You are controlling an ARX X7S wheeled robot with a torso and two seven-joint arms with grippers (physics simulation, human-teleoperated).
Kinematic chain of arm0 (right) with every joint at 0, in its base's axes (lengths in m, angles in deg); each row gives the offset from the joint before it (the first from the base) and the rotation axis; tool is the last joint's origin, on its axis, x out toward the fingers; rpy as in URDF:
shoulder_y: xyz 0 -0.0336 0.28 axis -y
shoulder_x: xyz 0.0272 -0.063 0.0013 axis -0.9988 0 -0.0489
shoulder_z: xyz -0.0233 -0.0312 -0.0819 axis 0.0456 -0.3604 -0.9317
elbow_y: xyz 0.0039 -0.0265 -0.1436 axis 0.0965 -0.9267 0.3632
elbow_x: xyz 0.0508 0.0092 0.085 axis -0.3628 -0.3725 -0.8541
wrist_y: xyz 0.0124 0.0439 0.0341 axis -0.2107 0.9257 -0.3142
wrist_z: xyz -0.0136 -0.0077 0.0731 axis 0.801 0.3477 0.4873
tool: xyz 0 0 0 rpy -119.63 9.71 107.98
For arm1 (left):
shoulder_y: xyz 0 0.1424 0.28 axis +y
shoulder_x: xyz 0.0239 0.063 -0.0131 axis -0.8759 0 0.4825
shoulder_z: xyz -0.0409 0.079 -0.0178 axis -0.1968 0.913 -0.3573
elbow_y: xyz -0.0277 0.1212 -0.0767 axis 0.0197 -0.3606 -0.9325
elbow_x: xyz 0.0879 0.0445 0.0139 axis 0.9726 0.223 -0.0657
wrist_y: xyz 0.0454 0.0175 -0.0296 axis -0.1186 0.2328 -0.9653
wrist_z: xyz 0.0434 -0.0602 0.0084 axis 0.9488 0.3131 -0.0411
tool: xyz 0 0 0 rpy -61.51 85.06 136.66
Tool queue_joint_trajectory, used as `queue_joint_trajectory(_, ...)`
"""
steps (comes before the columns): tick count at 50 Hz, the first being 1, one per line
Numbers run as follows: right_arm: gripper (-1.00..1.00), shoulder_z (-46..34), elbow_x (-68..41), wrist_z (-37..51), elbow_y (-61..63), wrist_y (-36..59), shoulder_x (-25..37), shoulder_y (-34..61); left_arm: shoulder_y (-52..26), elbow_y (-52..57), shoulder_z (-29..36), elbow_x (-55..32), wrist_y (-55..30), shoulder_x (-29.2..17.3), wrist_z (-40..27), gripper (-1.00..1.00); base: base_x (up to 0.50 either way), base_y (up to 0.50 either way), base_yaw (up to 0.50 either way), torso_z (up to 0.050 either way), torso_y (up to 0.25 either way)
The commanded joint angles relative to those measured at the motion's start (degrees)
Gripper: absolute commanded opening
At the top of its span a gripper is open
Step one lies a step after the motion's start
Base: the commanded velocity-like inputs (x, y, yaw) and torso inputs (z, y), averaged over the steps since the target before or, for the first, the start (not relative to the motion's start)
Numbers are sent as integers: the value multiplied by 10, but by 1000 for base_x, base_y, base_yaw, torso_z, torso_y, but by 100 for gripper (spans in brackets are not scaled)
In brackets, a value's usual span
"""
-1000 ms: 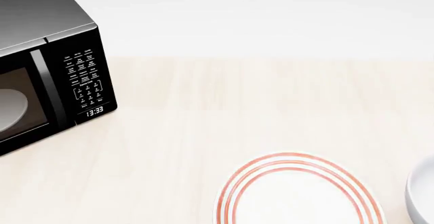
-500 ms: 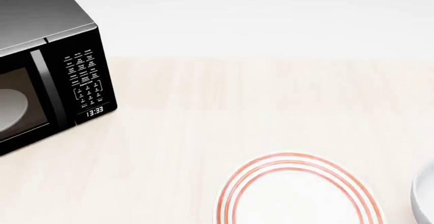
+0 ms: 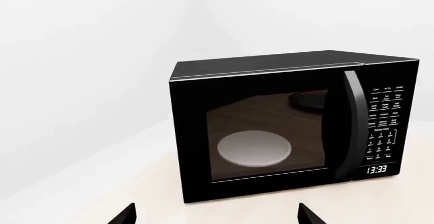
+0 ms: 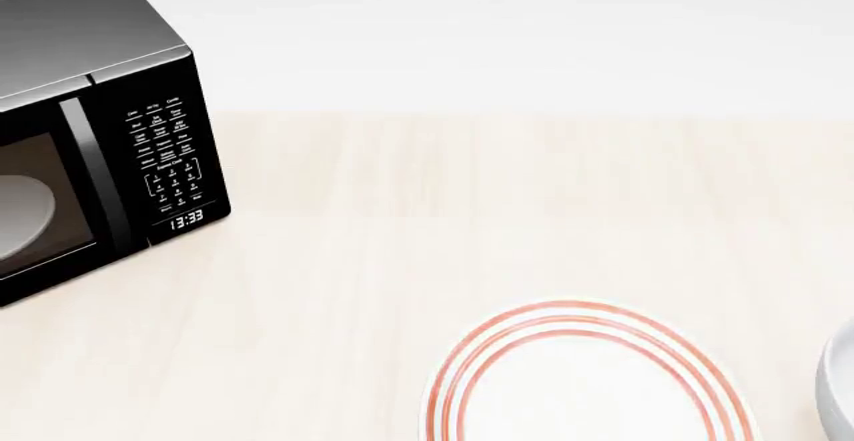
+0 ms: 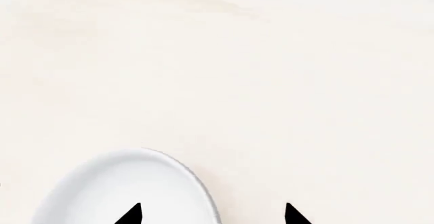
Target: Put the white bowl to the right of the plate.
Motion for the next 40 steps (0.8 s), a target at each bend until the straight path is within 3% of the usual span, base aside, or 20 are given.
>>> queue_joint_trajectory(1,100,-14,289,214,355,-189,126,207,9,7,3,1,7,-1,1,100,0,0,0,0,0)
queue_joint_trajectory(6,100,-4,428,315,487,-174,153,261,13,12,11,4,11,-1,3,100,0,0,0,0,0)
queue_joint_trajectory(12,100,12,498,346,585,-167,160,269,25,26,24,9,19,-2,7,100,0,0,0,0,0)
queue_joint_trajectory(23,100,1,682,451,761,-259,140,188,54,56,79,45,43,-4,17,100,0,0,0,0,0)
queue_joint_trajectory(25,100,22,752,462,799,-275,133,110,54,57,96,53,45,-5,21,100,0,0,0,0,0)
queue_joint_trajectory(28,100,267,869,462,847,-186,142,-148,57,57,120,69,51,-5,23,100,0,0,0,0,0)
queue_joint_trajectory(30,100,439,936,462,919,-14,-3,-320,58,56,133,78,53,-6,25,100,0,0,0,0,0)
queue_joint_trajectory(32,100,611,1003,459,961,158,-94,-492,60,56,146,88,57,-6,26,100,0,0,0,0,0)
queue_joint_trajectory(34,100,783,1093,450,960,196,-136,-664,64,58,158,96,63,-8,28,100,0,0,0,0,0)
queue_joint_trajectory(36,100,791,1143,426,940,190,-161,-809,69,59,168,103,68,-9,29,100,0,0,0,0,0)
queue_joint_trajectory(40,100,745,1216,389,912,153,-180,-840,72,58,184,119,80,-7,26,100,0,0,0,0,0)
